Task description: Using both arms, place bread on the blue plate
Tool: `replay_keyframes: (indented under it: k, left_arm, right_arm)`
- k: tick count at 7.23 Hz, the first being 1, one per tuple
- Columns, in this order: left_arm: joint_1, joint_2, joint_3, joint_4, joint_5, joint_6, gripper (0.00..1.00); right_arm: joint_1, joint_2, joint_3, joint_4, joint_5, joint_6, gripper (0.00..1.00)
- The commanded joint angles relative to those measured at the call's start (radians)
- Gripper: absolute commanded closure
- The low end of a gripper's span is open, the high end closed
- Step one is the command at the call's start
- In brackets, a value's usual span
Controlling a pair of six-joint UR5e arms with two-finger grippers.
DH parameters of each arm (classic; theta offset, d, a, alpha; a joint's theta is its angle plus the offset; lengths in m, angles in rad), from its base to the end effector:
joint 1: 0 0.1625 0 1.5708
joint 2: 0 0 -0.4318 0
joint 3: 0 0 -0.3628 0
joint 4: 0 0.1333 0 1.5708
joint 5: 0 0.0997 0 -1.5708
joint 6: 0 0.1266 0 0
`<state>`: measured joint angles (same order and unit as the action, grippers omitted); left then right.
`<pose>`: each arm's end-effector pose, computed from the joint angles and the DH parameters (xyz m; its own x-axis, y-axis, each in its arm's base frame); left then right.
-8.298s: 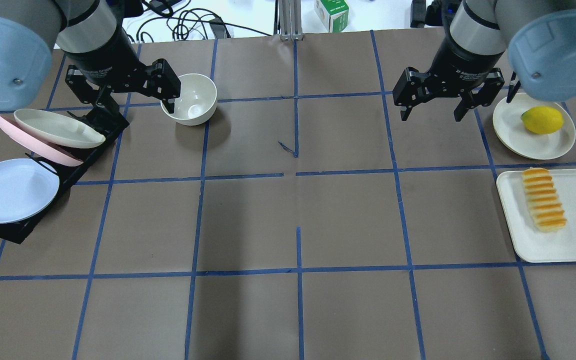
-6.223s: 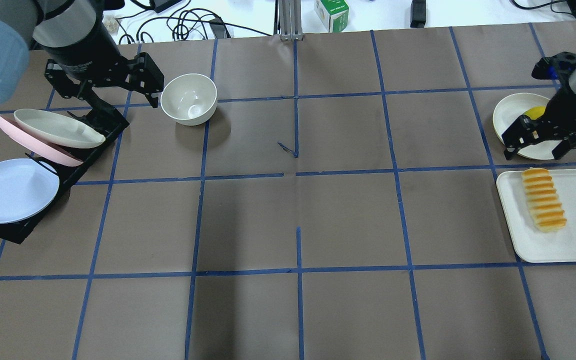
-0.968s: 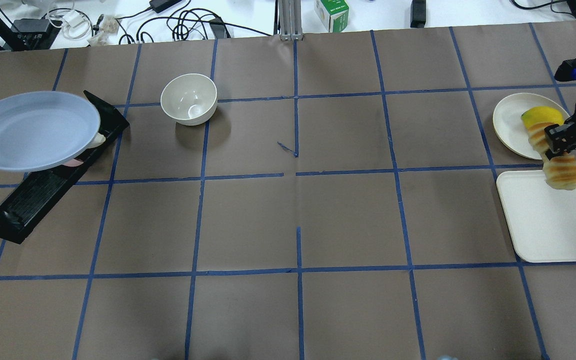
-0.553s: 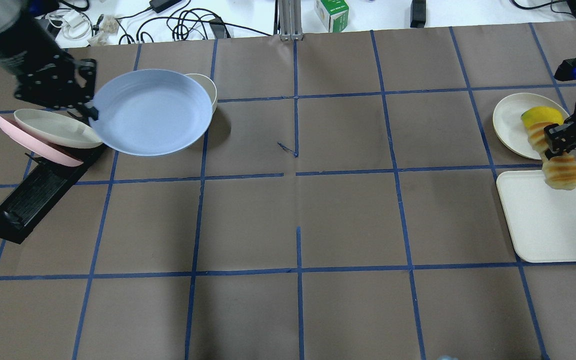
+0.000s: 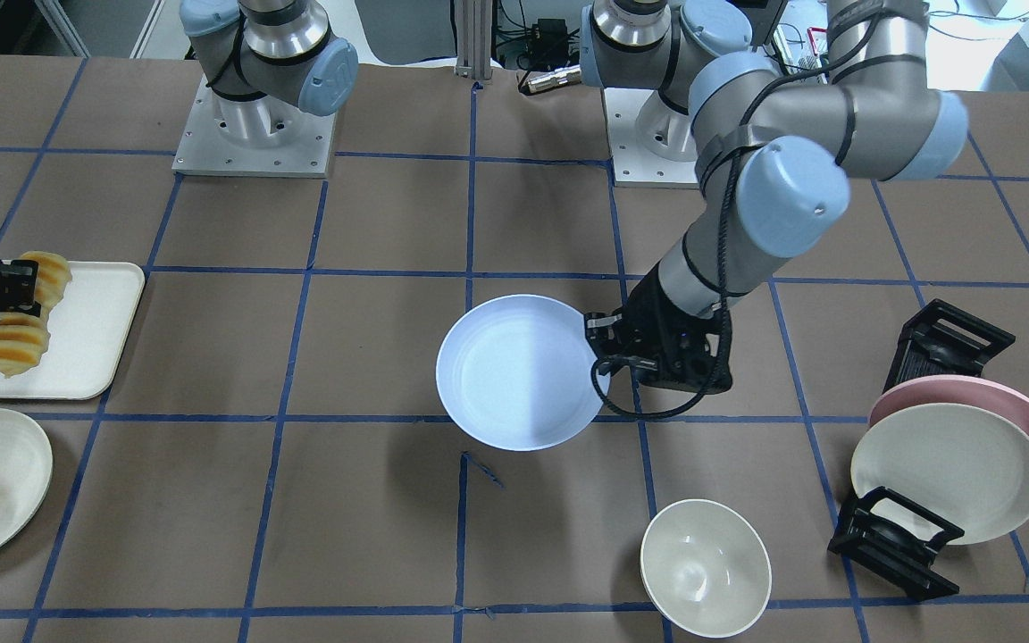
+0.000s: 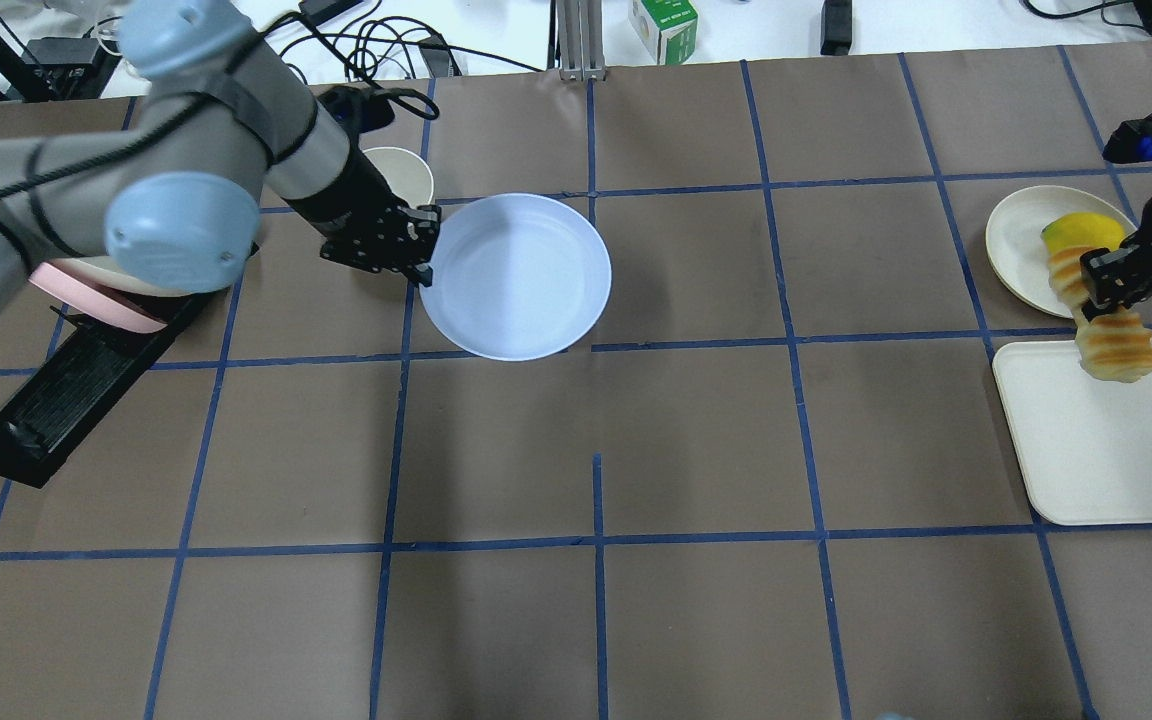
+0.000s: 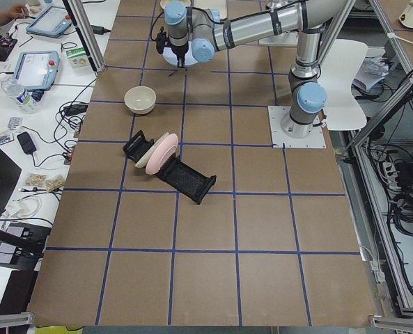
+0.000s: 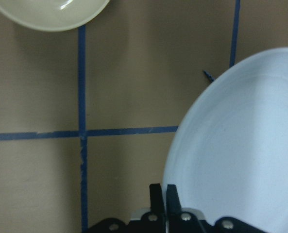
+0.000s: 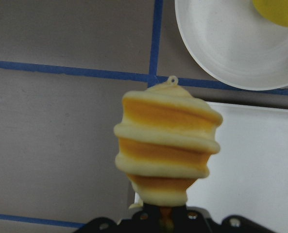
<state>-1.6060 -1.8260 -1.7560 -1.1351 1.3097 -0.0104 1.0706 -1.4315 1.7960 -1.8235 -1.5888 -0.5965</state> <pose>-0.1848 -0.5301 0.3029 -0.9659 0.0224 0.2581 0.0251 0.9997 0.0074 -0.1171 -0.4874 0.3239 -0.9944 -0.0946 -0.0479 -0.0991 0.9898 0.1024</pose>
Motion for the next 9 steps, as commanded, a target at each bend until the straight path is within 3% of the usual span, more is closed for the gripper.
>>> replay_keyframes:
  k: [1,4,5,6,8,9]
  left_arm:
    - [-0.078,-0.114,-0.056,0.180,-0.004,-0.016,1.00]
    - [-0.107,-0.188,-0.057,0.283,-0.004,-0.017,0.98]
    - [-0.107,-0.196,-0.057,0.284,-0.004,-0.017,0.56]
    - [-0.107,-0.196,-0.045,0.284,-0.006,-0.011,0.38]
    - [-0.098,-0.145,-0.010,0.275,-0.004,0.000,0.30]
    - [-0.091,-0.119,0.031,0.171,-0.003,0.000,0.26]
  right_arm:
    - [0.075,0.000,-0.003,0.000,0.023,0.084,1.00]
    - [0.225,-0.003,0.014,0.001,0.056,0.205,1.00]
    - [0.256,-0.001,0.017,0.007,0.093,0.268,1.00]
    - [0.316,0.000,0.017,-0.005,0.114,0.353,1.00]
    - [0.403,0.058,0.014,-0.048,0.121,0.452,1.00]
    - [0.492,0.065,0.022,-0.053,0.171,0.546,1.00]
